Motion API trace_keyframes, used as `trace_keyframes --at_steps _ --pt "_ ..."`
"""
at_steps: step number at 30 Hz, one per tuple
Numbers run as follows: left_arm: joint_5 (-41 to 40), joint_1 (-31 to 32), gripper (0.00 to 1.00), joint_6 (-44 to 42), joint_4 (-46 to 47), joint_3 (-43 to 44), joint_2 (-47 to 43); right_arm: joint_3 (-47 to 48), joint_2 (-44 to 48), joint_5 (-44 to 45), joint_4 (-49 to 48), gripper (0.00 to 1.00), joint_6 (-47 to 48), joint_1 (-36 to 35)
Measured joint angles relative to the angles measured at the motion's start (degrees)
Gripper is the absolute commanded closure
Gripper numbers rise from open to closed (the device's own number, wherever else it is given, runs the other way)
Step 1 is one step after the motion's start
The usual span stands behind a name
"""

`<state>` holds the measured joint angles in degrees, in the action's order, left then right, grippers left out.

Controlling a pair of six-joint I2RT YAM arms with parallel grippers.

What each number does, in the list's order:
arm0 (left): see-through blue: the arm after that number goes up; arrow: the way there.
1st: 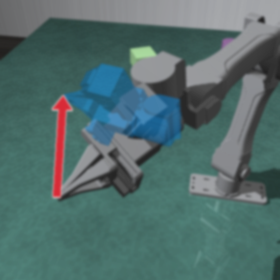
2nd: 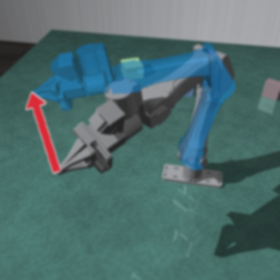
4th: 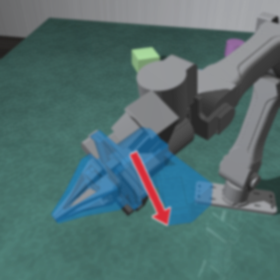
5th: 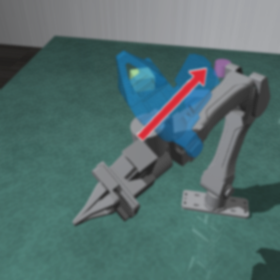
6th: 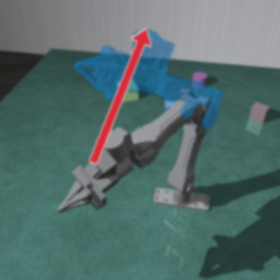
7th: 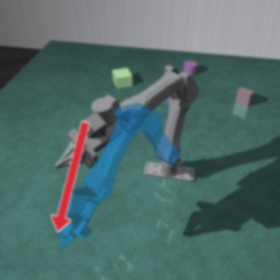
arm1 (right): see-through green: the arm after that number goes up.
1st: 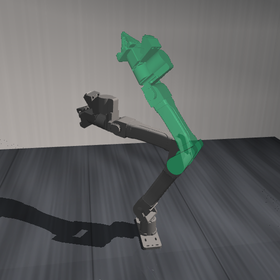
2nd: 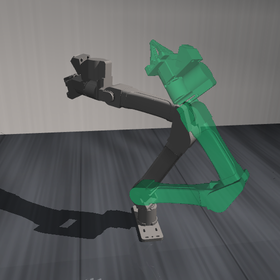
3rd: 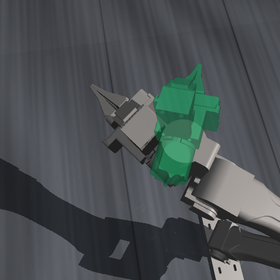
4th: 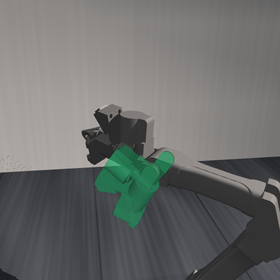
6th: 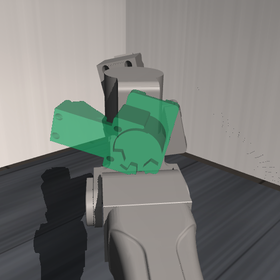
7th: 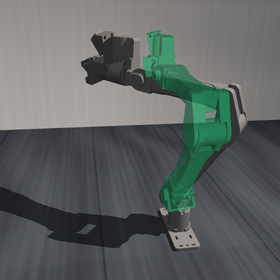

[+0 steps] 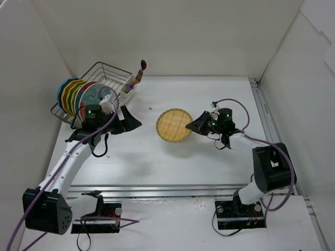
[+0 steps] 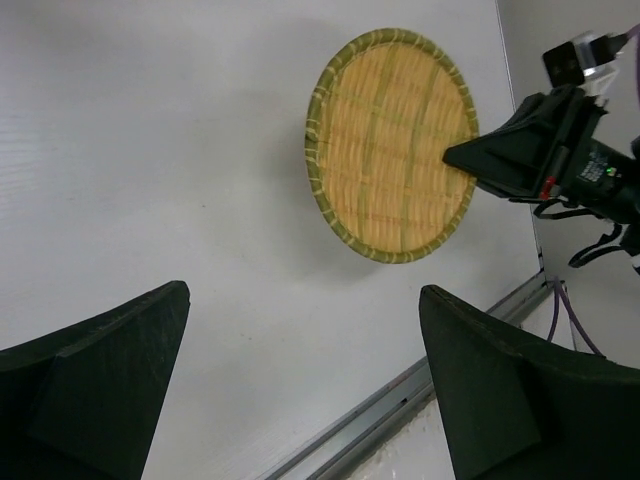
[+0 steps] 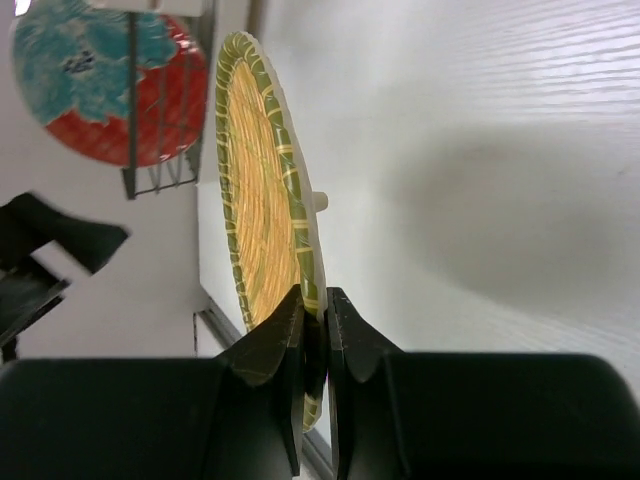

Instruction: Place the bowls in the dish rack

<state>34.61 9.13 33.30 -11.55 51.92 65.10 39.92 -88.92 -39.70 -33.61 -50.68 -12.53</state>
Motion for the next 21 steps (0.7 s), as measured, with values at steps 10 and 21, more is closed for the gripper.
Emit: trace_keyframes --at_steps 10,21 --pt "0.1 8.5 0.17 1.8 3.9 4.1 9.6 -2.9 12.0 -4.4 0.3 1.0 0.1 -1.2" --pt "2.0 12.5 0.28 2.0 6.4 8.0 15.8 -3.5 14.3 -6.2 0.9 1.0 -0.1 -2.1"
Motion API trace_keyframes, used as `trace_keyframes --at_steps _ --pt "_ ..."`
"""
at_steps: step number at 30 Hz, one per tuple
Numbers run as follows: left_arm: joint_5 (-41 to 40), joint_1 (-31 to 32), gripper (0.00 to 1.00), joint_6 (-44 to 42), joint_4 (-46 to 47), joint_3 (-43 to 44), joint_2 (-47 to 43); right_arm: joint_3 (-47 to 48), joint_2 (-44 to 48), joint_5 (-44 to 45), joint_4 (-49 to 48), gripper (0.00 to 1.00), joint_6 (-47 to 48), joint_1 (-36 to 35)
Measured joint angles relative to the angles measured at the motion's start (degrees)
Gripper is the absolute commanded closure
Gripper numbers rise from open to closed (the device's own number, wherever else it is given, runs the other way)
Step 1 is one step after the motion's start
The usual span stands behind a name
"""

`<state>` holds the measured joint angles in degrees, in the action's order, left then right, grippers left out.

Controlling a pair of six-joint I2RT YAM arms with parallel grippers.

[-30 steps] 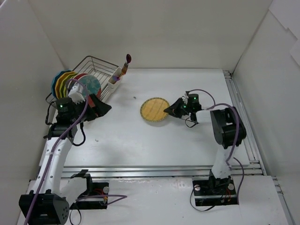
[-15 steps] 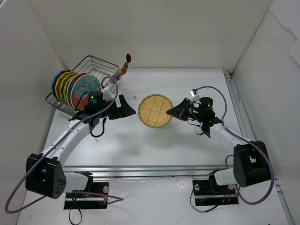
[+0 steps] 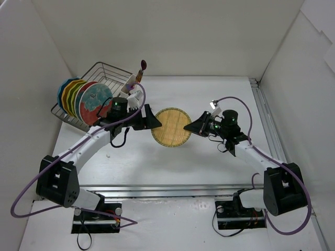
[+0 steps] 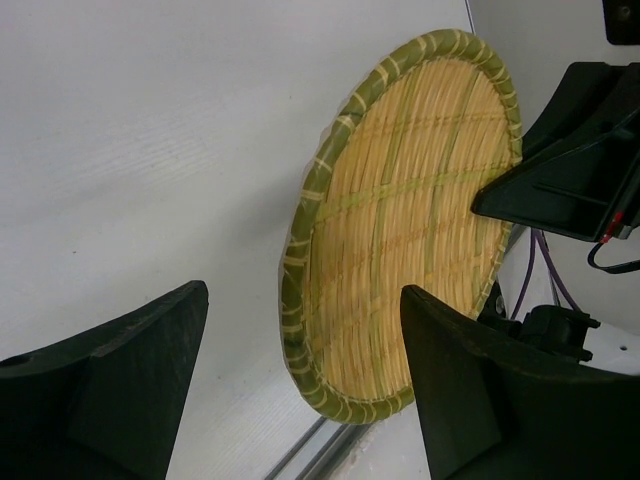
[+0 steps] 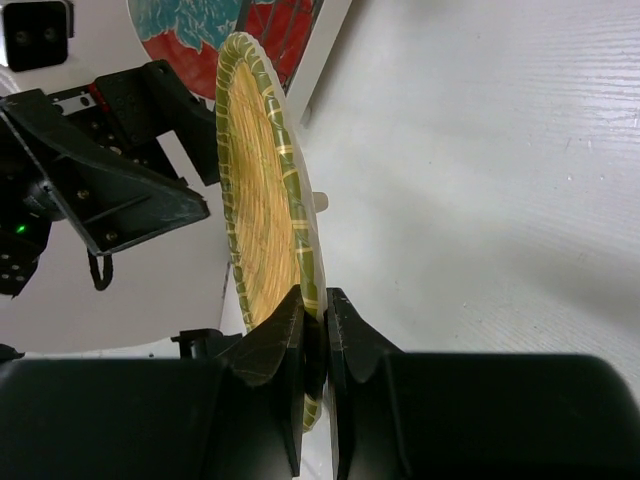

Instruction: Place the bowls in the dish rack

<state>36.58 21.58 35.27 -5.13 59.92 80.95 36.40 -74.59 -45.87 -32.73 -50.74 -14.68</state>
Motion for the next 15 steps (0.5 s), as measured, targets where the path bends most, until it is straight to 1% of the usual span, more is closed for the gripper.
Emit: trace_keyframes --at_steps 3,4,9,10,13,15 --pt "0.9 0.7 0.33 0.0 0.0 0.3 1.6 0.0 0.5 -0.2 0.0 1.0 0.0 0.0" --pt "1.2 0.9 0.38 0.0 0.0 0.4 2.0 0.0 0.6 -0.3 0.0 1.0 0.0 0.0" --pt "3.2 1.7 0.5 0.1 0.1 0.9 2.8 0.0 0.8 -0.7 0.0 1.0 0.0 0.0" --pt "3.7 1.9 0.54 0.1 0.2 1.1 2.8 0.0 0.9 -0.7 0.0 1.0 0.0 0.0" --pt "5.0 1.9 0.61 0.3 0.7 1.7 2.8 0.0 0.9 -0.9 0.0 1.0 0.0 0.0" --pt "5.6 2.0 0.64 0.5 1.4 1.7 2.8 0.0 1.0 -1.1 0.0 1.0 0.0 0.0"
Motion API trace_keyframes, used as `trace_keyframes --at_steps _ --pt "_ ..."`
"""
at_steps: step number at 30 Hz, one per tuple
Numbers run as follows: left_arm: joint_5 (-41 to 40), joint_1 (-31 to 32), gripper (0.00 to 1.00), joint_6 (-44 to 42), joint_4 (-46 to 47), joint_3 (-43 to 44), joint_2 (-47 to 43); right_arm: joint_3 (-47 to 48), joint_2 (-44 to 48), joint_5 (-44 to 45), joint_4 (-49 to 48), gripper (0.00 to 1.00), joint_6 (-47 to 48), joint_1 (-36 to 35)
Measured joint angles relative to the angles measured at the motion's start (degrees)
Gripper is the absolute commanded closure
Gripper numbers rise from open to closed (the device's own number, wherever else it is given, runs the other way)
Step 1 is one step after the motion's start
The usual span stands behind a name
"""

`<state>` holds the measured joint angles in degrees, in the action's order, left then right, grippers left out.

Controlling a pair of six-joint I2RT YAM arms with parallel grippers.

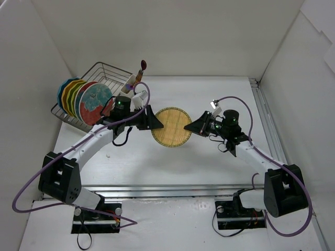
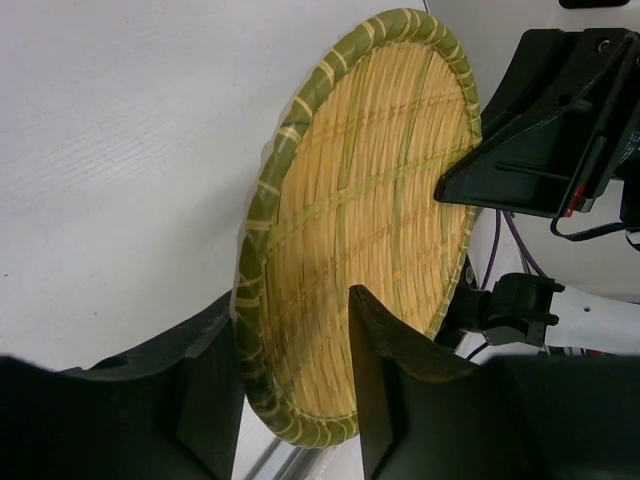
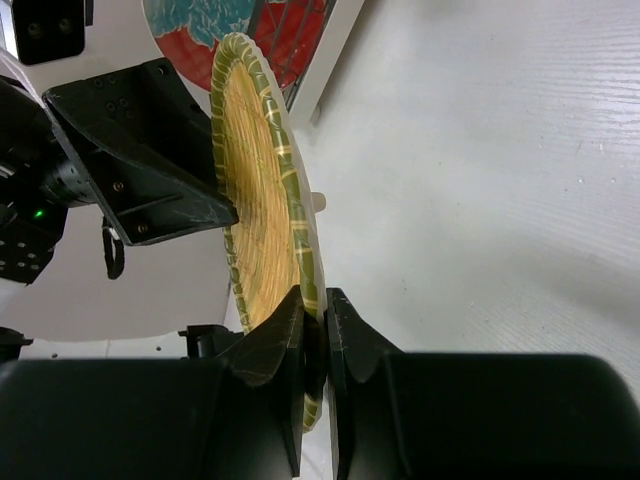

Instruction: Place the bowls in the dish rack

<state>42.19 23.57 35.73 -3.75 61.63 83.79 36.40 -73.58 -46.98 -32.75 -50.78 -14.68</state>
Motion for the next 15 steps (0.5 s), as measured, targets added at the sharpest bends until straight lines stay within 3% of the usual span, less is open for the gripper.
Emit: trace_keyframes --at_steps 5,6,8,11,15 --pt "0.4 0.0 0.82 0.5 1.1 0.0 1.2 -0.3 0.3 0.0 0.0 1.0 0.1 0.3" --pt "0.8 0.0 0.92 1.0 1.1 0.1 1.6 -0.4 0.3 0.1 0.0 1.0 0.5 0.4" --pt "2.7 -0.2 1.0 2.1 1.4 0.5 2.1 -0.9 0.3 0.2 0.5 0.96 1.1 0.9" --pt "5.0 -0.3 1.0 3.0 1.6 1.4 2.0 -1.3 0.3 0.3 0.4 0.8 1.1 1.3" --pt "5.2 0.6 1.0 1.0 1.1 3.1 2.0 -1.3 0.3 0.0 0.7 0.45 1.1 1.1"
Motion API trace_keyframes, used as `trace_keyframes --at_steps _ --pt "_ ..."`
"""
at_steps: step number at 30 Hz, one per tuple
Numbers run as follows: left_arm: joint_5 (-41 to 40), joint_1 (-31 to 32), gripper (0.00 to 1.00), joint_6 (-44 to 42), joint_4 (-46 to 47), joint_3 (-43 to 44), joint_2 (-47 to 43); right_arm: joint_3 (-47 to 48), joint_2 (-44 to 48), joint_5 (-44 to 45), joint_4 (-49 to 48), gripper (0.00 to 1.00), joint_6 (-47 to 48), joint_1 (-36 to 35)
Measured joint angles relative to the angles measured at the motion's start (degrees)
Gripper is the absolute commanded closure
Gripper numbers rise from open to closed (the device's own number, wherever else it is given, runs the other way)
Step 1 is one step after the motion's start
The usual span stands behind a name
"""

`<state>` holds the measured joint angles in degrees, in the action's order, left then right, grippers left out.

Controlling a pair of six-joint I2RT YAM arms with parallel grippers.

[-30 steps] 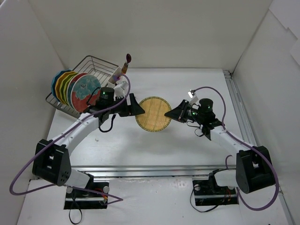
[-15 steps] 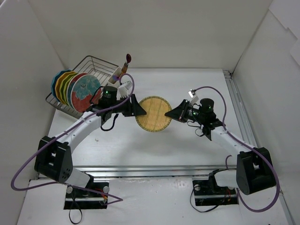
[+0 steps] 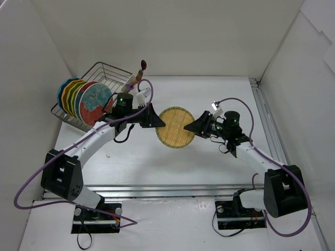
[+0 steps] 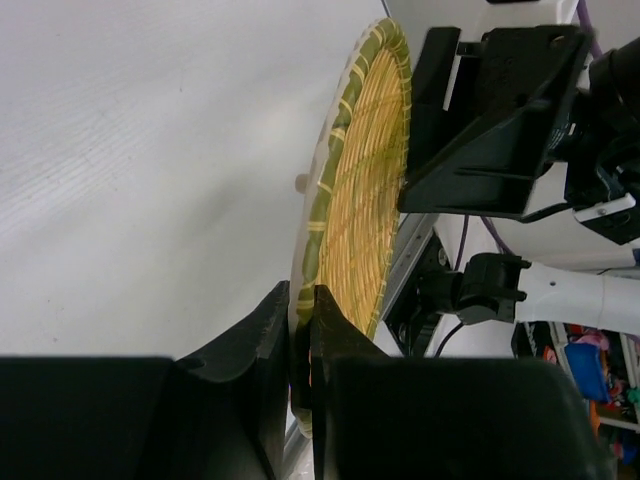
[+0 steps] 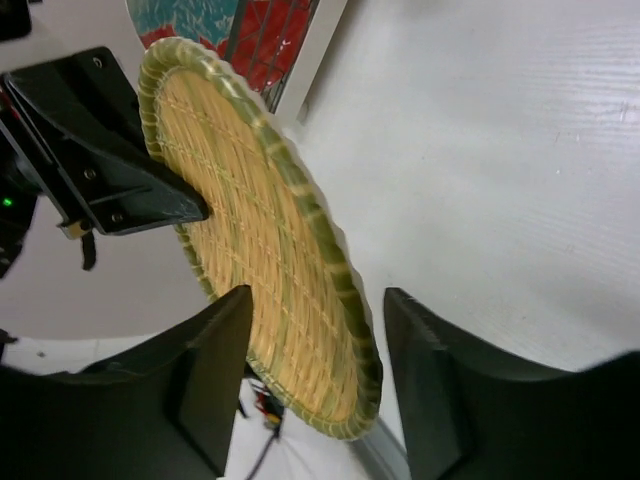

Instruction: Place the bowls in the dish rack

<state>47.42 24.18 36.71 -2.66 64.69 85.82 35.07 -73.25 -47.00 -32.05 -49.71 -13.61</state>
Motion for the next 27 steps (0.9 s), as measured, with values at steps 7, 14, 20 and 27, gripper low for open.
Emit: trace_keyframes --at_steps 7,14,20,27 --pt "-1.3 0.0 1.0 -5.9 -6.2 2.4 -1.7 -1.6 0.3 -1.5 -1.2 0.25 0.2 2.5" --pt "-9.7 -6.1 1.0 -16.5 -18.2 11.9 -7.0 -2.5 5.1 -2.4 0.5 0.21 1.6 8.1" --pt "-25.8 -10.7 1.0 -30.4 -23.7 18.6 -14.4 1.0 8.6 -1.4 12.7 0.21 11.2 9.2" --pt "-41.4 -16.3 1.0 -45.4 -22.3 20.3 -17.9 0.8 8.6 -1.2 17.7 0.21 15.7 9.2"
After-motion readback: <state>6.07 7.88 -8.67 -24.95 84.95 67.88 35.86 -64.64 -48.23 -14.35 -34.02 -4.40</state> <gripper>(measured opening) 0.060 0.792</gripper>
